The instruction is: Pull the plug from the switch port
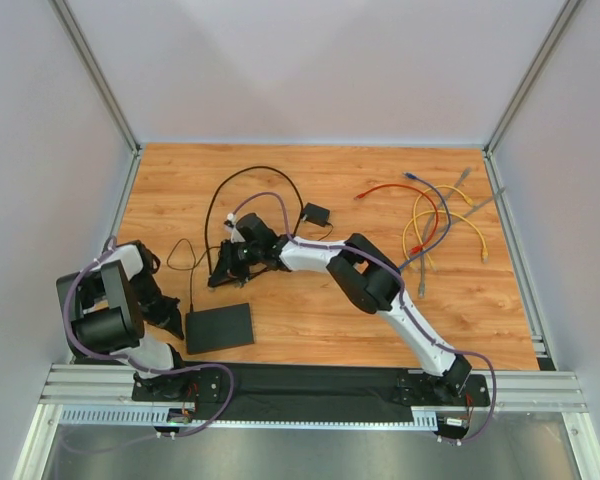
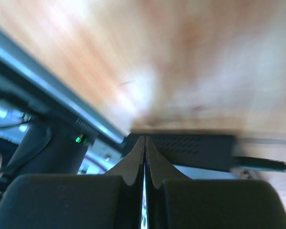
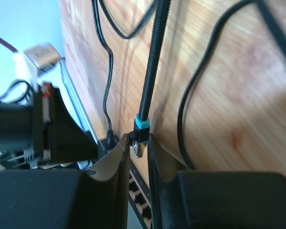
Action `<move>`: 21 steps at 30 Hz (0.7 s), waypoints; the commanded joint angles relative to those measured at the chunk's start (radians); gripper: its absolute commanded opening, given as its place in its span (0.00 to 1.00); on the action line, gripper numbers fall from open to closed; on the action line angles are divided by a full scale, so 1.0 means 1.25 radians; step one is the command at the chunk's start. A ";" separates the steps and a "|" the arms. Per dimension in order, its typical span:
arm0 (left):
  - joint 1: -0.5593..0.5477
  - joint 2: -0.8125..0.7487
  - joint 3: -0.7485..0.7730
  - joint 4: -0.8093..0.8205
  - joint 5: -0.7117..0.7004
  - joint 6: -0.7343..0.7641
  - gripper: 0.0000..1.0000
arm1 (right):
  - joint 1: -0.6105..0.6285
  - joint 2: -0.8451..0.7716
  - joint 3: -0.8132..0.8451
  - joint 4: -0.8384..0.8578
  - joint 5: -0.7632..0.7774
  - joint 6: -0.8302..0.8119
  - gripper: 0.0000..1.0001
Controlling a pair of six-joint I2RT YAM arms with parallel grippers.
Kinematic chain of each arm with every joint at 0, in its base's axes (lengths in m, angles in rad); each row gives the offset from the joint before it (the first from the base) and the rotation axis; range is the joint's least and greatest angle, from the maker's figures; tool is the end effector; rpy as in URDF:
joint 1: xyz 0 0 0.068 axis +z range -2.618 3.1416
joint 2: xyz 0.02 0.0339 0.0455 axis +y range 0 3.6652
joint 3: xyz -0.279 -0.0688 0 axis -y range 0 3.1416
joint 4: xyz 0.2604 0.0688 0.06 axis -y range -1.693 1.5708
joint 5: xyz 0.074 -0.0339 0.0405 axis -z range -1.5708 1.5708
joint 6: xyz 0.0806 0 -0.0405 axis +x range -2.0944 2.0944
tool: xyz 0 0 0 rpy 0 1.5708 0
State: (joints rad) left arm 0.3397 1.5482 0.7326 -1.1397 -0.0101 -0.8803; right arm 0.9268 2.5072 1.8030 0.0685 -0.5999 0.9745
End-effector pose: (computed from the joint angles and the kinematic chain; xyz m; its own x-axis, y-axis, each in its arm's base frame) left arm 0.1674 0.0600 0.1006 -0.3026 -0.9245 0.2317 -0.8837 0.3632 0.2951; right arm 0.3209 0.5032 0.0726 -0.9720 -0.1572 -0.1745 -0.2289 0.4672 0.8540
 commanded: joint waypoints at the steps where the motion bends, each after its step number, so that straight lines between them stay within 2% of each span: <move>1: -0.007 -0.049 0.012 0.072 -0.018 0.029 0.00 | -0.001 -0.095 0.003 -0.114 0.014 -0.123 0.00; 4: -0.008 -0.086 -0.001 0.081 0.003 0.041 0.00 | -0.001 -0.153 -0.032 -0.097 -0.017 -0.149 0.00; 7: -0.010 -0.120 -0.014 0.107 0.071 0.062 0.00 | -0.001 -0.213 -0.065 -0.090 -0.046 -0.174 0.00; 11: -0.010 -0.155 -0.022 0.142 0.126 0.088 0.00 | -0.008 -0.313 -0.056 -0.206 -0.047 -0.263 0.00; 15: -0.010 -0.170 -0.025 0.152 0.141 0.094 0.00 | -0.036 -0.431 -0.086 -0.288 0.089 -0.313 0.00; 18: -0.012 -0.166 -0.036 0.163 0.149 0.093 0.00 | -0.083 -0.535 -0.149 -0.283 0.217 -0.313 0.00; 21: -0.012 -0.151 -0.042 0.172 0.169 0.093 0.00 | -0.150 -0.635 -0.265 -0.243 0.328 -0.252 0.00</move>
State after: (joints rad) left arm 0.3332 1.3556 0.6930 -0.9436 0.1440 -0.7788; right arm 0.8276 1.8236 1.5627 -0.2493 -0.4114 0.6487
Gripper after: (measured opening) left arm 0.003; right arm 0.175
